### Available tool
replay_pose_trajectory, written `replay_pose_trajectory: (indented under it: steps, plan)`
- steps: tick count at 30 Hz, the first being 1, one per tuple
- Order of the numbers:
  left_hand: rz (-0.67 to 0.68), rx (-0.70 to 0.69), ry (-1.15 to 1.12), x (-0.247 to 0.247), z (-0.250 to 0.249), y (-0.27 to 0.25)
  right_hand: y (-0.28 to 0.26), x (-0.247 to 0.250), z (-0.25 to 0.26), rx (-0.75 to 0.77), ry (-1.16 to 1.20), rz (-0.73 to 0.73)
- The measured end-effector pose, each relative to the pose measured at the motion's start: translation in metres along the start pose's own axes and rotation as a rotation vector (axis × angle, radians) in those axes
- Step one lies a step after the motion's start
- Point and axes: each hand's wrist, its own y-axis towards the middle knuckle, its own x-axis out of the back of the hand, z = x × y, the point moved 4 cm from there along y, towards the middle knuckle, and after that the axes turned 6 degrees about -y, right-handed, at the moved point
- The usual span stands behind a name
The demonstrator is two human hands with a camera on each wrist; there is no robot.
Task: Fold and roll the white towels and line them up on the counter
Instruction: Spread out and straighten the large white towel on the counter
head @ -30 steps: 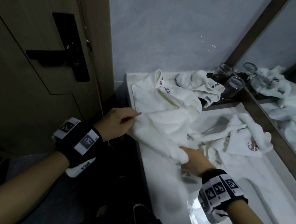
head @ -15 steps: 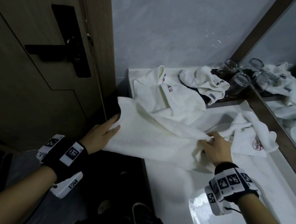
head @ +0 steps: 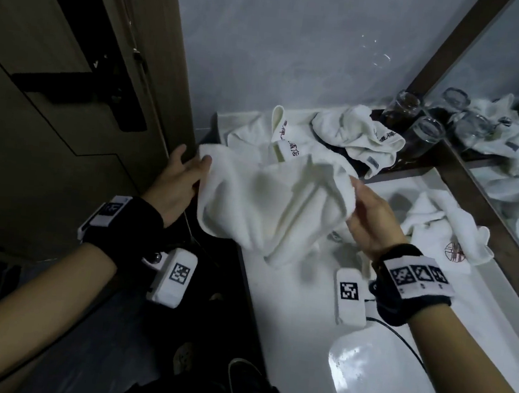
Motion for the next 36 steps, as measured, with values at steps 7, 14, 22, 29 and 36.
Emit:
replay_pose_trajectory:
  steps: [7,14,22,29,36]
  plan:
    - [0.382,0.100,0.655,-0.006,0.051,0.007,0.009,0.016,-0.058,-0.078,-0.530,0.043]
    - [0.377,0.032,0.701,-0.008,0.087,-0.011,-0.010,-0.001,-0.121,0.038,-1.307,-0.046]
    - [0.211,-0.200,0.701,-0.044,0.042,-0.012,-0.009,-0.023,-0.105,0.381,-1.149,-0.121]
    - [0.175,-0.315,0.788,-0.025,-0.007,-0.017,-0.014,0.016,-0.048,0.475,-1.323,-0.315]
    - [0.192,-0.294,0.784,-0.004,0.002,-0.023,-0.012,0.040,-0.034,0.438,-1.304,-0.259]
